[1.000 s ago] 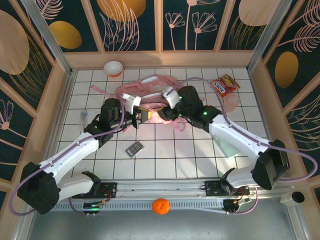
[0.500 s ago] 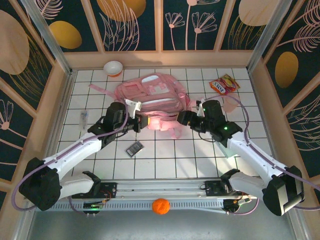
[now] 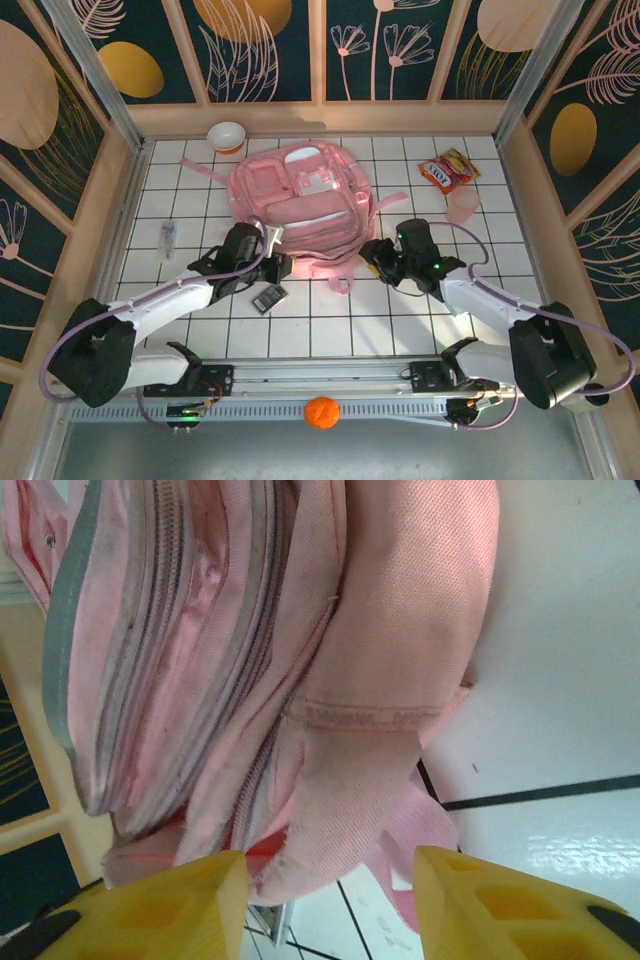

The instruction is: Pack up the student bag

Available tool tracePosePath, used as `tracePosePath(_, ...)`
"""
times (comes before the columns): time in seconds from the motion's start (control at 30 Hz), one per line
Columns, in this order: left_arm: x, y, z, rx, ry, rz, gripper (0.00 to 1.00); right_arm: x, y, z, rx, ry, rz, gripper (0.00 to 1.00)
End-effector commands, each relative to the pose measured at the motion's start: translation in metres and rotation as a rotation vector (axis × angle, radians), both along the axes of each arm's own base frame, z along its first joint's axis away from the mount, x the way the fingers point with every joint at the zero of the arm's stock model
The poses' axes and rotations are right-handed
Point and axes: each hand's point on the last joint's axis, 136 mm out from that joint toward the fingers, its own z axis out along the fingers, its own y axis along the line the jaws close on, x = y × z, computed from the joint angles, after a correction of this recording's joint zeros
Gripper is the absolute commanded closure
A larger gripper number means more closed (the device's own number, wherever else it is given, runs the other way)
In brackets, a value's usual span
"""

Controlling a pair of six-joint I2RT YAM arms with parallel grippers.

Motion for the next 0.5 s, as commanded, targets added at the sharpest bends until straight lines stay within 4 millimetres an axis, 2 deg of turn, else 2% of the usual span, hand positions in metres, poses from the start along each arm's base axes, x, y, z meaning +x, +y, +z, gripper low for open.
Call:
tracePosePath(0.0,0.007,-0.014,0.008,-0.022,-0.055,-0.03,1.0,0.013,0.011,0.003,0.044,-0.035,-0.01,0.57)
tracePosePath(0.23,0.0,-0.035,-0.001,-0.023,-0.032,-0.063,1.0,0.022,0.031,-0.002,0.092,-0.037,0.002,0.71)
tracePosePath(0.3,-0.002,-0.044,0.001,-0.037,-0.034,-0.077,1.0,0.018,0.041,-0.003,0.103,-0.037,0.024,0.76)
tracePosePath(0.37,-0.003,-0.056,0.004,-0.057,-0.037,-0.092,1.0,0.018,0.047,-0.005,0.111,-0.037,0.028,0.81)
tracePosePath(0.47,-0.005,-0.079,0.011,-0.091,-0.04,-0.121,0.98,0.019,0.055,-0.004,0.119,-0.041,0.043,0.83)
